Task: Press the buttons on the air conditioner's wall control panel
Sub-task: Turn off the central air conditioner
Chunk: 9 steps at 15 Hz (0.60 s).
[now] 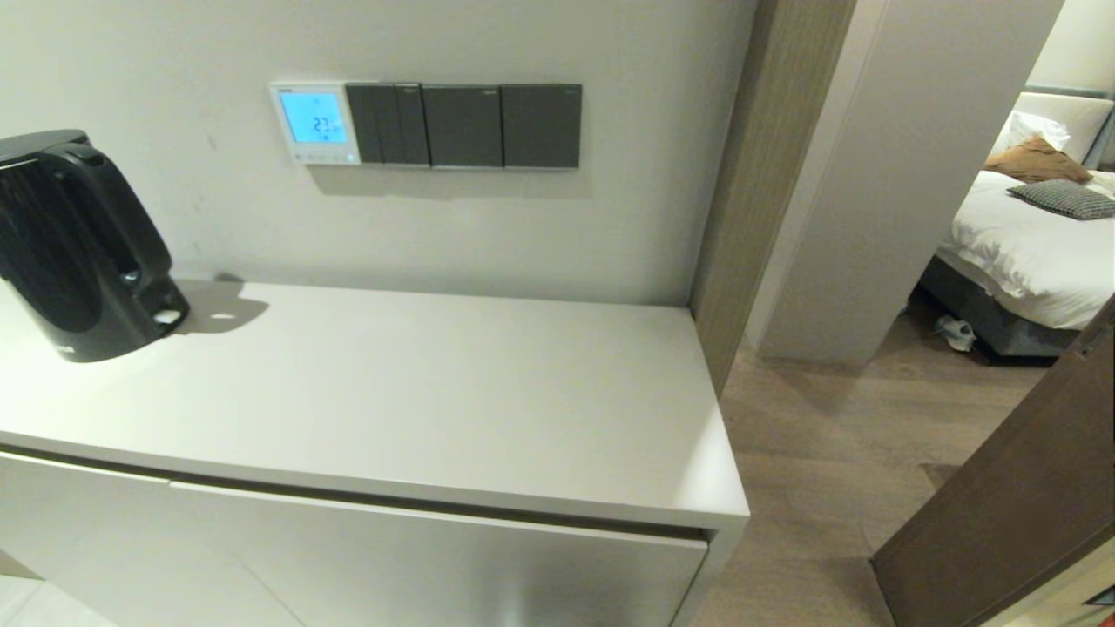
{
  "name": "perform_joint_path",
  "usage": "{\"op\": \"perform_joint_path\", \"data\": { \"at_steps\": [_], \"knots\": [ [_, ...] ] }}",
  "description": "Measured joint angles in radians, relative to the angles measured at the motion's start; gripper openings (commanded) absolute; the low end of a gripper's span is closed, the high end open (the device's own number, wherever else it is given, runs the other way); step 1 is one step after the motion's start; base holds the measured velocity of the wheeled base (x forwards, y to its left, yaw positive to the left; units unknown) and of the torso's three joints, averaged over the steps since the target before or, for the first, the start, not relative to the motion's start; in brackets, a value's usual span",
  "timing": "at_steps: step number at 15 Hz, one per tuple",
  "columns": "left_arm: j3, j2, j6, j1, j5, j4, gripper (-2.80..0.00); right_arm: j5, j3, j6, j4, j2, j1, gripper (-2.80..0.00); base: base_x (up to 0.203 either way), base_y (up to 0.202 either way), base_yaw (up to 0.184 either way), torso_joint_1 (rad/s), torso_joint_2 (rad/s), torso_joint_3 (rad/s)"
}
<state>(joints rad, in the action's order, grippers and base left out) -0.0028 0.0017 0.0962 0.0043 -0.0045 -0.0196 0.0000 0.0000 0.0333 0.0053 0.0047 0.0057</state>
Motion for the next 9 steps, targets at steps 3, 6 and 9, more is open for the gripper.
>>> {"op": "perform_joint_path", "data": {
  "at_steps": [3,6,9],
  "knots": [
    [0.002,0.0,-0.011,0.0,-0.003,0.005,-2.8,0.0,0.0,0.0,0.0,0.0,0.0,-2.8,0.0,0.0,0.0,0.0,0.0,0.0],
    [0.001,-0.001,-0.043,0.0,0.001,0.007,-2.8,0.0,0.0,0.0,0.0,0.0,0.0,-2.8,0.0,0.0,0.0,0.0,0.0,0.0],
    [-0.019,-0.001,-0.039,0.001,0.005,0.023,-2.8,0.0,0.0,0.0,0.0,0.0,0.0,-2.8,0.0,0.0,0.0,0.0,0.0,0.0]
  ]
}}
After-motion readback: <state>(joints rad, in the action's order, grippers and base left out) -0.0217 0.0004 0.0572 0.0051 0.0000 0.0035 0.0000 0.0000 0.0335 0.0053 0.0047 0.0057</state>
